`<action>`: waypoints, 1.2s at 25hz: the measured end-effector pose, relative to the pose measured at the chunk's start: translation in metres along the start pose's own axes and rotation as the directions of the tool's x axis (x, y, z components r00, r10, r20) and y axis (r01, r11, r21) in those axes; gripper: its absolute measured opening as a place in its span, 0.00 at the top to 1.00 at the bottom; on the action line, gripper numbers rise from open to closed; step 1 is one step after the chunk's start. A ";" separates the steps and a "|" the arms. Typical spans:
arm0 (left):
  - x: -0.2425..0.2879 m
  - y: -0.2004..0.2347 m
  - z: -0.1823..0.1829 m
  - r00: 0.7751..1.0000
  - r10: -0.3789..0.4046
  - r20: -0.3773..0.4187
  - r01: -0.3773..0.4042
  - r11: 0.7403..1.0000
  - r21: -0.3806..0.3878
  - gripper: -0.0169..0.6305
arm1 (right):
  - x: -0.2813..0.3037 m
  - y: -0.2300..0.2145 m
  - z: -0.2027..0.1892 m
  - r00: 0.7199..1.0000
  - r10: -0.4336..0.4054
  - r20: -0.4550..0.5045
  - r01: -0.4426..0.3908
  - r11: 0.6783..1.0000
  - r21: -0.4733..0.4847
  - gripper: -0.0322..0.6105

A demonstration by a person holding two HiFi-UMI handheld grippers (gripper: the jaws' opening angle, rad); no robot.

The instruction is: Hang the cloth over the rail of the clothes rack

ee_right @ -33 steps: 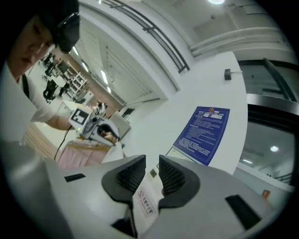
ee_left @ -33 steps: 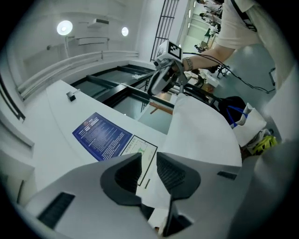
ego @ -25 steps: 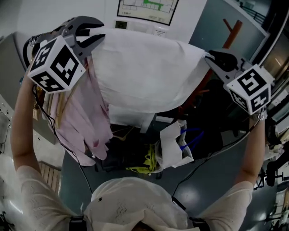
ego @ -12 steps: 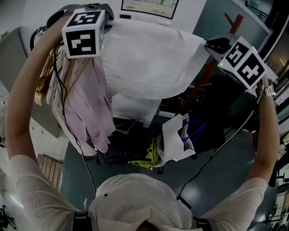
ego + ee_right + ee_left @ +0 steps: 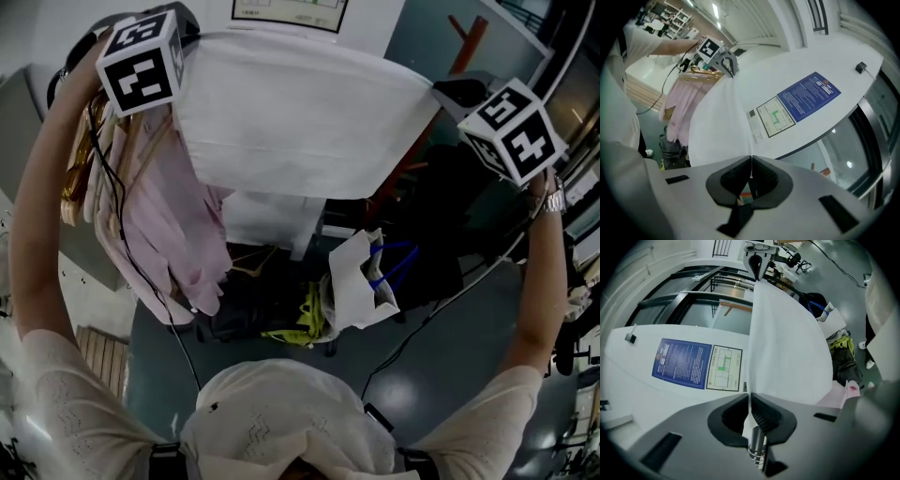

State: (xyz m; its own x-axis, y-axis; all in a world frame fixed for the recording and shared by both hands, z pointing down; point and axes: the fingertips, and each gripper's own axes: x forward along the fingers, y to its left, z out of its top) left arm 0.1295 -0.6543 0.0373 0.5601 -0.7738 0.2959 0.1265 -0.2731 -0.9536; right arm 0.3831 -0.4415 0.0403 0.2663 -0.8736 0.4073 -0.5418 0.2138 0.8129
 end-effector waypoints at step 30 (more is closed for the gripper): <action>-0.103 -0.019 0.021 0.661 0.655 0.366 -0.290 0.673 -0.681 0.95 | -0.056 0.087 0.061 0.762 -0.202 0.615 0.021 0.957 0.289 0.92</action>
State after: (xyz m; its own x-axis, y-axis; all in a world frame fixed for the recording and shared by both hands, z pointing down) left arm 0.0862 -0.5571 0.0236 0.7528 -0.4808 -0.4496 -0.6347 -0.3489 -0.6895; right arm 0.2728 -0.4007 0.0627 -0.1779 -0.9778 -0.1105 -0.7431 0.0599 0.6665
